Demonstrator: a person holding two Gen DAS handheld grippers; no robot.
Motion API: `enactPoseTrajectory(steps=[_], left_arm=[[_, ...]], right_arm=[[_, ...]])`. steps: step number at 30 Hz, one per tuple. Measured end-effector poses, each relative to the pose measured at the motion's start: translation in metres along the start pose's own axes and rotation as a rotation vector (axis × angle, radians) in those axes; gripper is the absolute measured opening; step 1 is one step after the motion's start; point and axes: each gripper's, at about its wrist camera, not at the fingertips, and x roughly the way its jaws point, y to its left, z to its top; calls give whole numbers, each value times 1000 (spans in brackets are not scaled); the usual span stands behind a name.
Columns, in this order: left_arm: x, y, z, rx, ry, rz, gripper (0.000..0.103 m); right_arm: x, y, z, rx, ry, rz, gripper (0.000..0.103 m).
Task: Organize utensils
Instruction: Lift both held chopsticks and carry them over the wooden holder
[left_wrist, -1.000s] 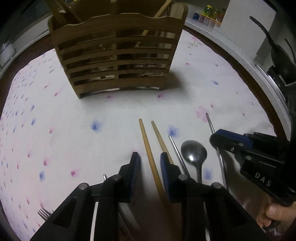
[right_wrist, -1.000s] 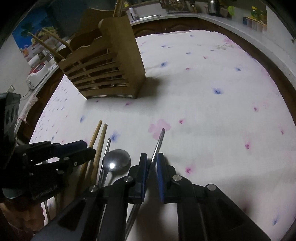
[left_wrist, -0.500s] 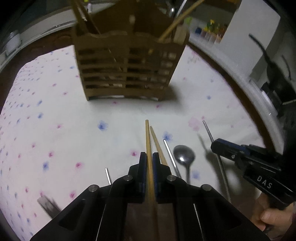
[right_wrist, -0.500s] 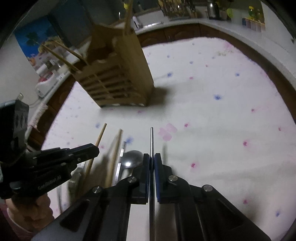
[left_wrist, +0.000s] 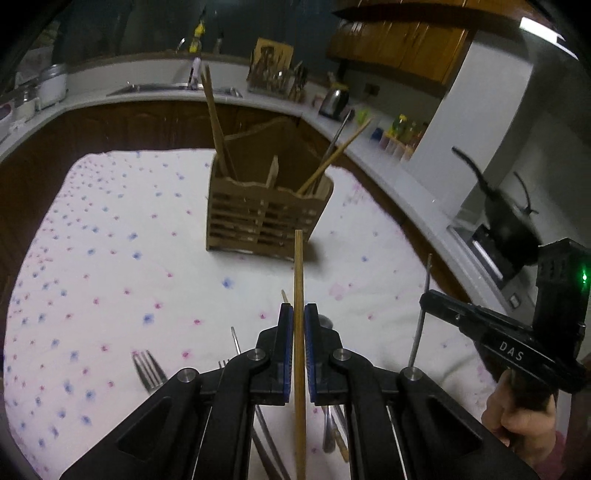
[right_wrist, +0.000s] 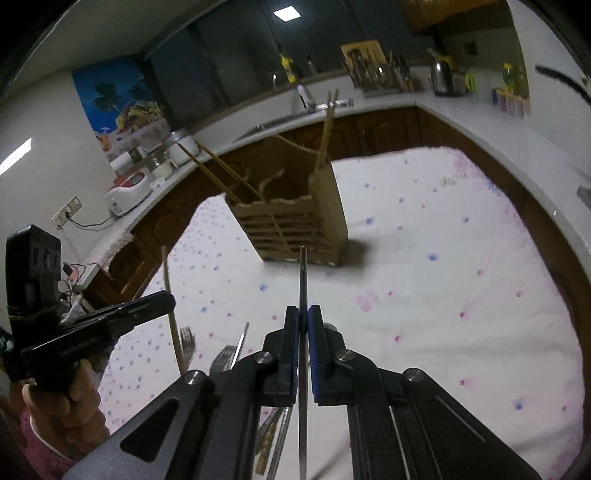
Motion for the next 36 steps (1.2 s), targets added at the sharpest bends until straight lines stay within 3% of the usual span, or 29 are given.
enactPoseTrajectory(steps=[7,13,36], left_arm=[[-55,7,-13,-28,-95,-19,4],[-80,6,-21,-27,-160,3,4],[-89,20,11,-64,-296,-5,4]], right_arm=[[-32,14,9,-36,-96,-2,5],[-45,18,17,-32,-166,-10,5],[-47,12,53,8,-288,6,5]])
